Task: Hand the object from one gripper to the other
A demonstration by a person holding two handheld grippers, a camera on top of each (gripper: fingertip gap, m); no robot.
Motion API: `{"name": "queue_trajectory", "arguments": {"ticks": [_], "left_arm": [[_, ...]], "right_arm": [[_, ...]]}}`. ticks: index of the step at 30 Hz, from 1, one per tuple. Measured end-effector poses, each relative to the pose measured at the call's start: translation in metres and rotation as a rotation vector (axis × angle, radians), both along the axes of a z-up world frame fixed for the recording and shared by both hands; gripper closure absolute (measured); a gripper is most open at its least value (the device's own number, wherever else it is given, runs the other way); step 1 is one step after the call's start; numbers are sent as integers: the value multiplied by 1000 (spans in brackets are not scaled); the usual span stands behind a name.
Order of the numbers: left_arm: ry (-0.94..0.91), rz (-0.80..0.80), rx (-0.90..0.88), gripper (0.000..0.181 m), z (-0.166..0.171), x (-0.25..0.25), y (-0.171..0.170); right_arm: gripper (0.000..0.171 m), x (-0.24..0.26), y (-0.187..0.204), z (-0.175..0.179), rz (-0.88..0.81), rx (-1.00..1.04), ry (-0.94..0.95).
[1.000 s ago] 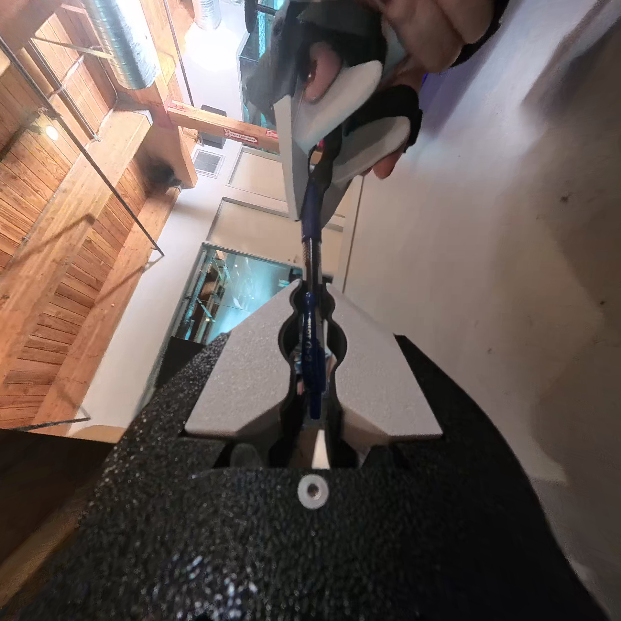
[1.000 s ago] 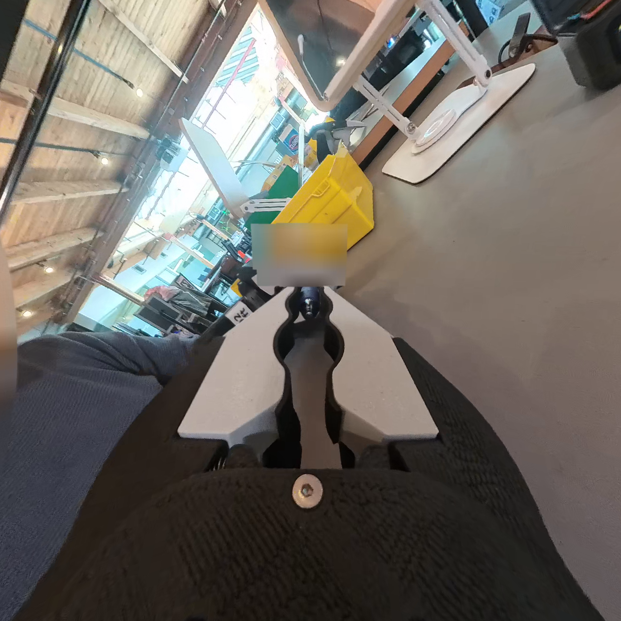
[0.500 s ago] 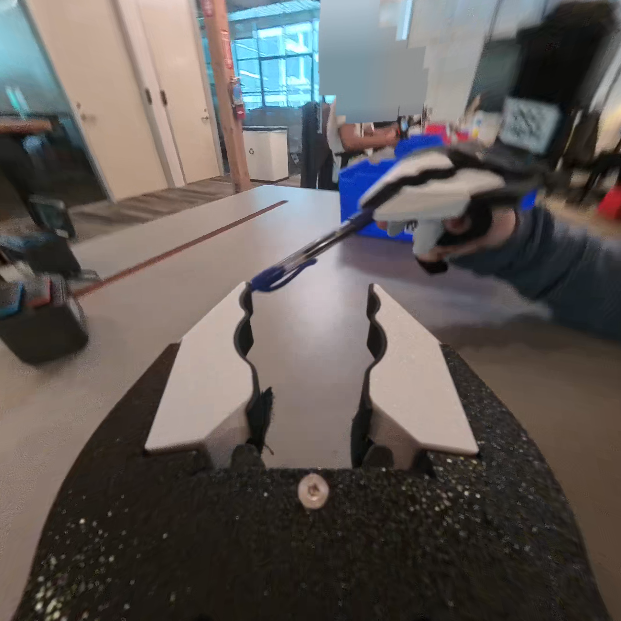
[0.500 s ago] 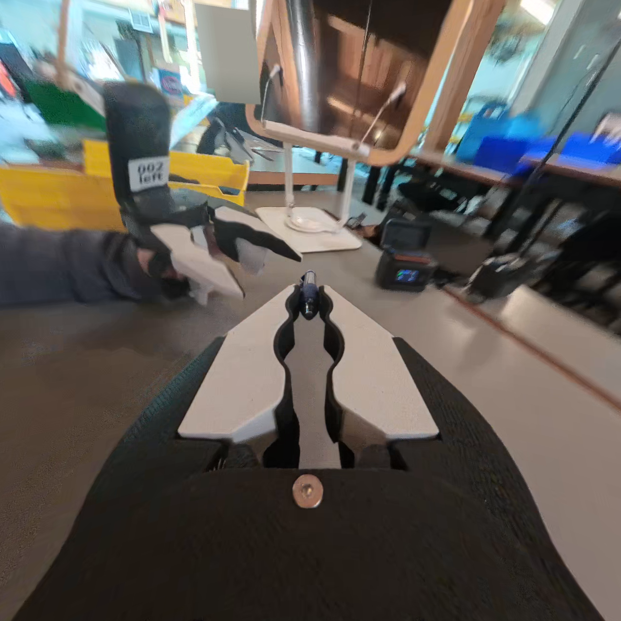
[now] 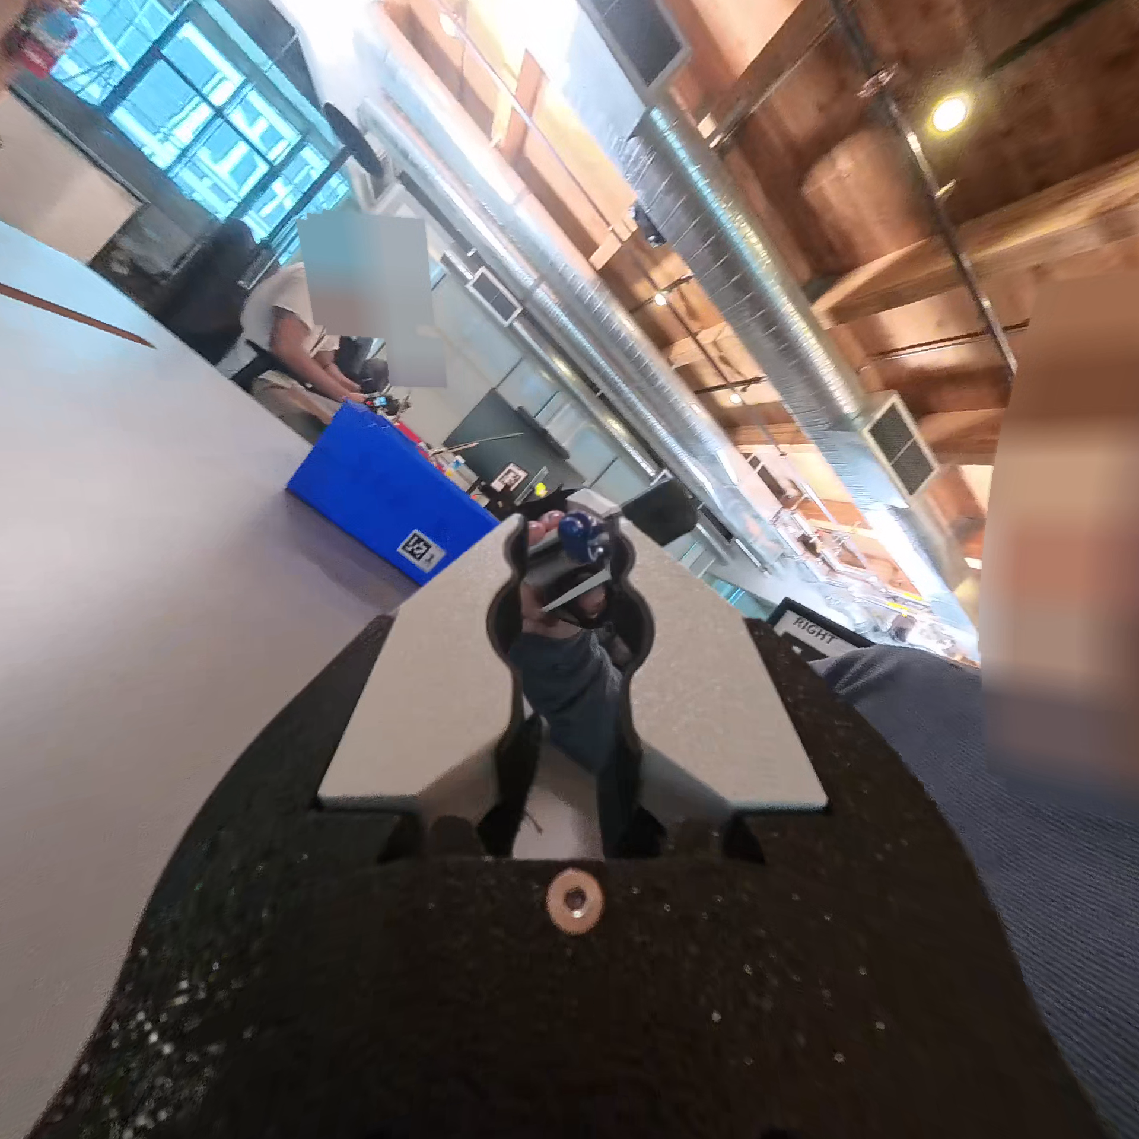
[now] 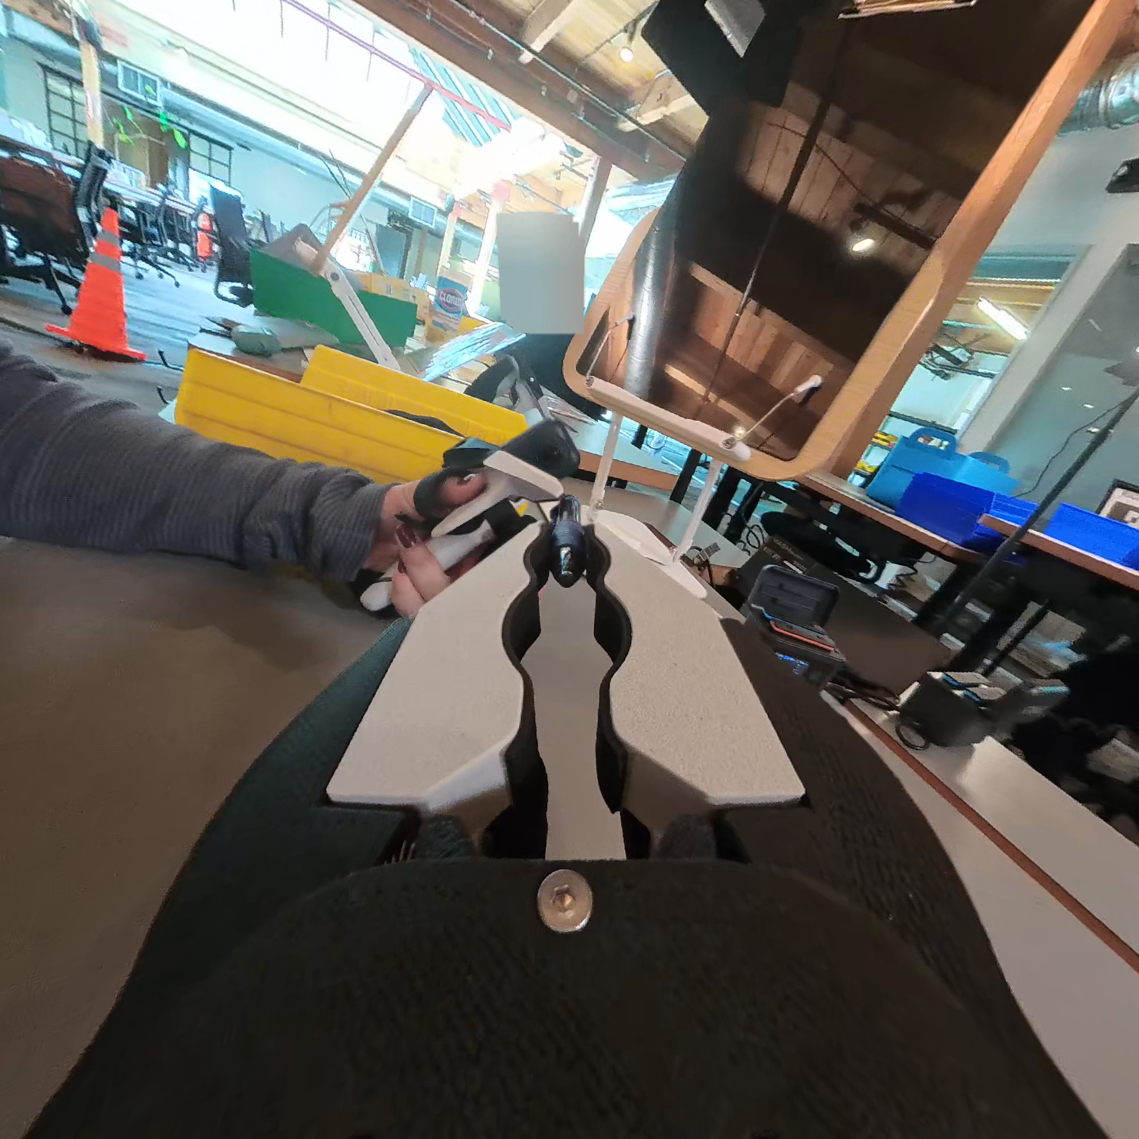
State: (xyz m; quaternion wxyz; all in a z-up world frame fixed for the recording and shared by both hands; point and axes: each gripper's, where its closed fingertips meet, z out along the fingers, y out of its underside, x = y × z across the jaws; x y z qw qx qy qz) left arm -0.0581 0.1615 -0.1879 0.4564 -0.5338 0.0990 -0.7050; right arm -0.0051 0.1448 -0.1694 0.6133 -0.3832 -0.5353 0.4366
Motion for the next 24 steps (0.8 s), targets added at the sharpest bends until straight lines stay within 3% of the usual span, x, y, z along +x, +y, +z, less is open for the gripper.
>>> {"name": "queue_trajectory", "arguments": {"ticks": [2,6,8,10,12,17,22,24], "left_arm": [[-39,-8,31,172,6,-2,-4],[-36,32,94,173,12,-5,-6],[6,131,134,173,15,-9,-1],[64,248,141,174,13,-18,8],[83,336,123,174,14,-27,15],[162,356,95,174,6,-22,19],[277,337,112,173,-4,-9,19],[271,322,122,173,-3,-7,17]], "right_arm": [[162,0,-1,0,12,-12,3],[162,-1,1,-1,6,-21,6],[157,-1,12,-1,-89,11,17],[125,2,28,1,-253,133,22],[119,4,39,-2,-429,350,-41],[139,-10,45,-35,-605,740,-279],[141,-10,55,-46,-644,774,-354],[160,-9,58,-47,-662,785,-368]]}}
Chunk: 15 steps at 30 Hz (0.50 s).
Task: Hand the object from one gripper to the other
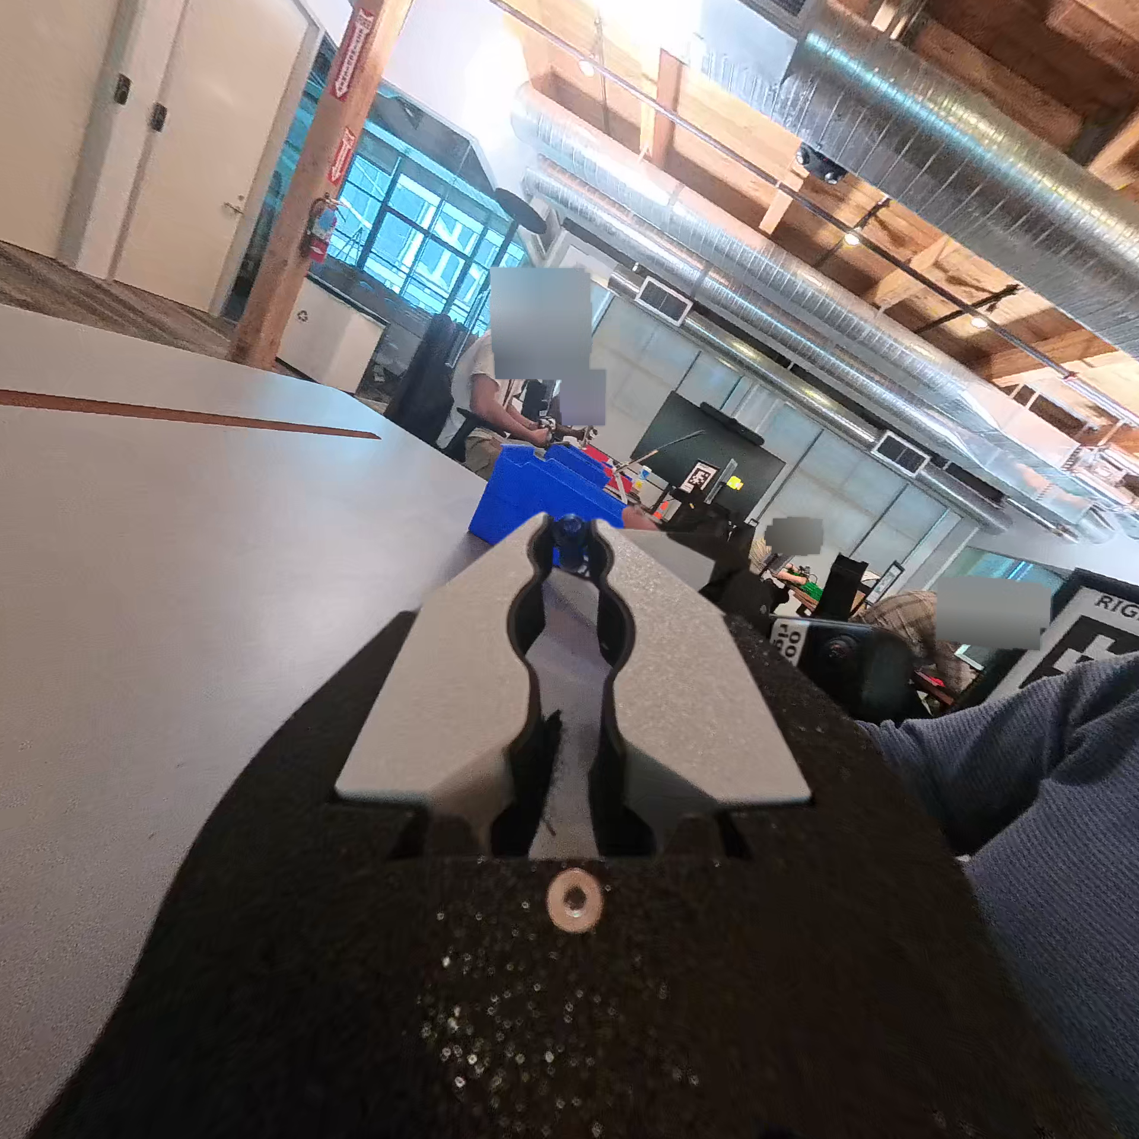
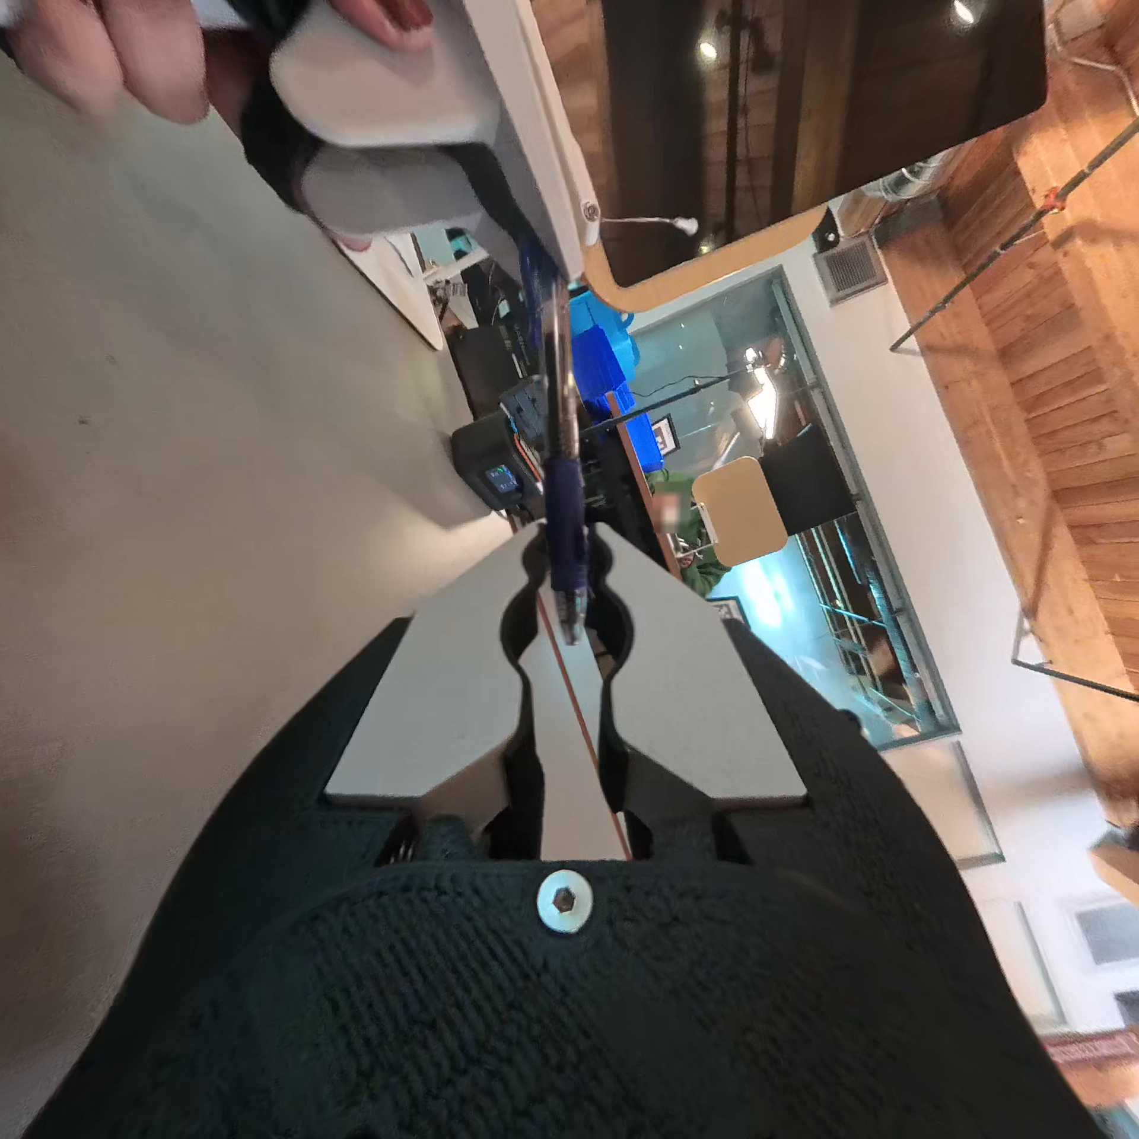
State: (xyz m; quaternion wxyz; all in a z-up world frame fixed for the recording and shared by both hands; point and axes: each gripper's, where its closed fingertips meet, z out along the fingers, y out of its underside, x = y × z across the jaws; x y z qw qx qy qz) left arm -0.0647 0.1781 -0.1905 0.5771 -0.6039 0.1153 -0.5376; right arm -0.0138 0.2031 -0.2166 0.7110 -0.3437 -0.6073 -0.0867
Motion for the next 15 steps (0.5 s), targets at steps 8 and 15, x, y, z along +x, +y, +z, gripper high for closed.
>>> {"name": "queue_trajectory", "arguments": {"ticks": [8,15], "left_arm": [[199,228,129,107,3,-12,10],[1309,806,485,101,-20,-48,30]], "right_arm": [[162,0,6,-4,50,-494,143],[162,1,-9,-17,256,-1456,344]]}}
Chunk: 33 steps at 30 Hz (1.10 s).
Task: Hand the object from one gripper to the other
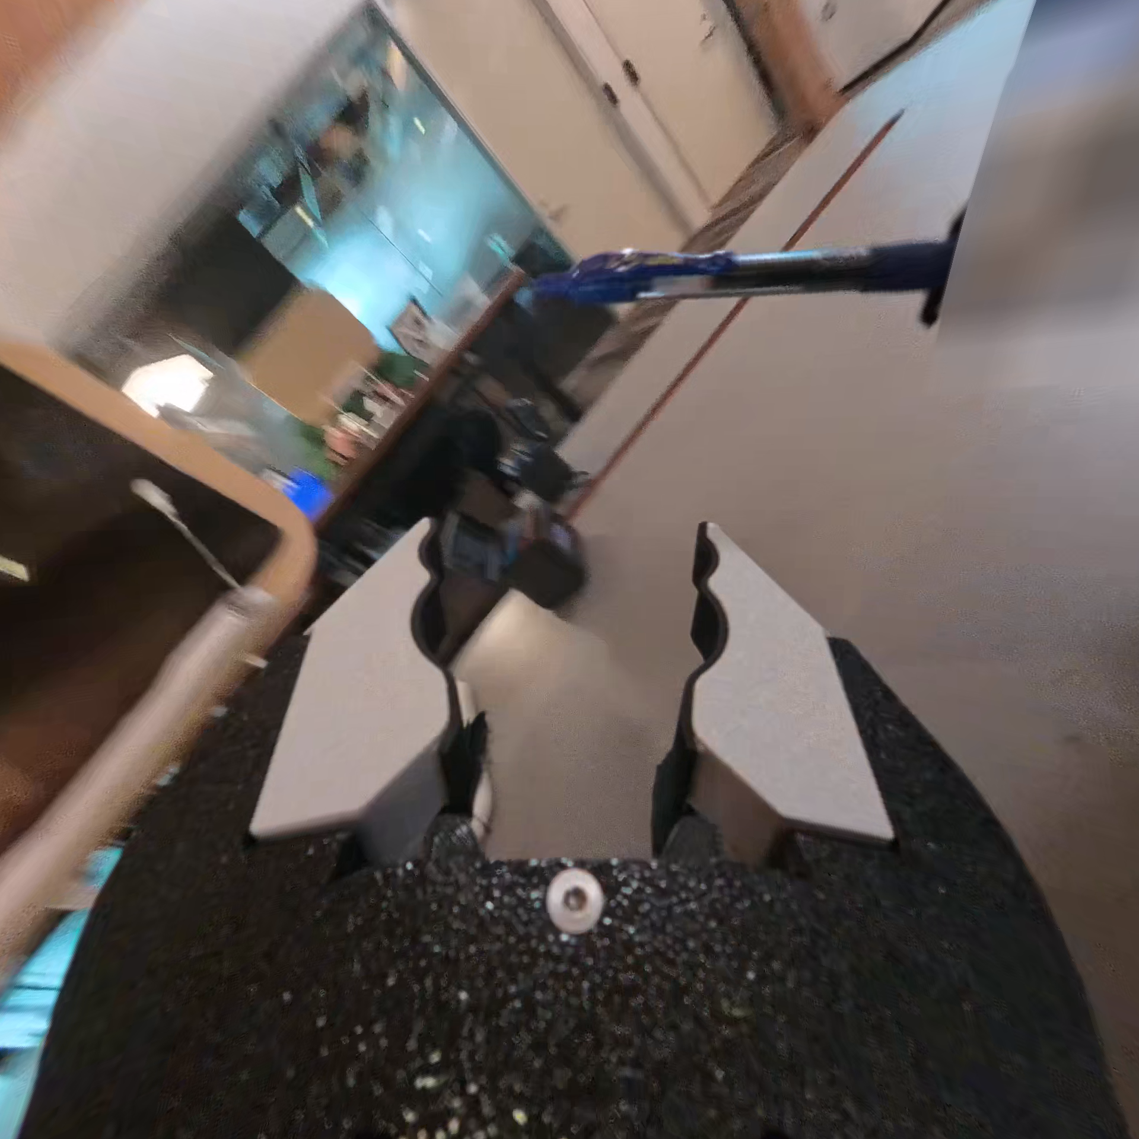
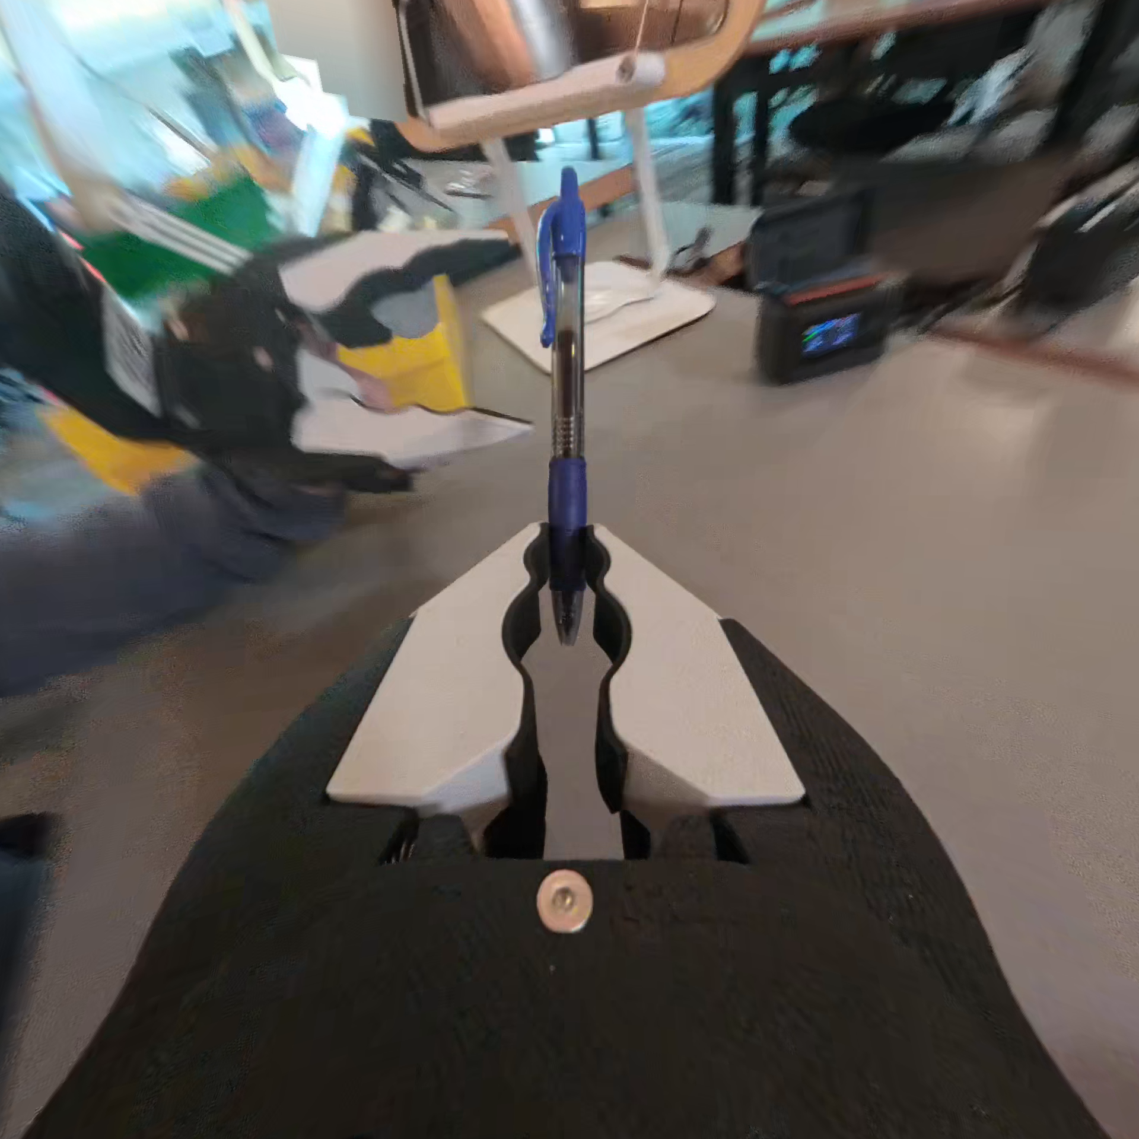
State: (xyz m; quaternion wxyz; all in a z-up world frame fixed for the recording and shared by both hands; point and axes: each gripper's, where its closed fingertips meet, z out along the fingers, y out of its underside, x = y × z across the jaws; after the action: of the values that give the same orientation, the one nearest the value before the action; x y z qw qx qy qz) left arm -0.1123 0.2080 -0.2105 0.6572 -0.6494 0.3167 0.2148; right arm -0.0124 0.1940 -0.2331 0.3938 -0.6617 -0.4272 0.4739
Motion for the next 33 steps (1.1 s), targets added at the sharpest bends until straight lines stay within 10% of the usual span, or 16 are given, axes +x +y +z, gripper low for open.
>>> {"name": "queue_trajectory", "arguments": {"ticks": [7,17,21,27,33], "left_arm": [[640,-67,319,123,1,50,-20],[703,-46,309,168,-3,47,-18],[490,-43,145,170,-10,36,-9],[-273,-222,-323,171,-29,31,-6],[-839,-525,-902,171,-43,74,-46]], "right_arm": [[162,-4,-32,-6,212,-396,50],[159,-11,-50,-3,302,-390,61],[113,-7,-30,27,203,-232,204],[103,18,2,76,-60,209,409],[93,9,2,56,-265,1052,68]]}}
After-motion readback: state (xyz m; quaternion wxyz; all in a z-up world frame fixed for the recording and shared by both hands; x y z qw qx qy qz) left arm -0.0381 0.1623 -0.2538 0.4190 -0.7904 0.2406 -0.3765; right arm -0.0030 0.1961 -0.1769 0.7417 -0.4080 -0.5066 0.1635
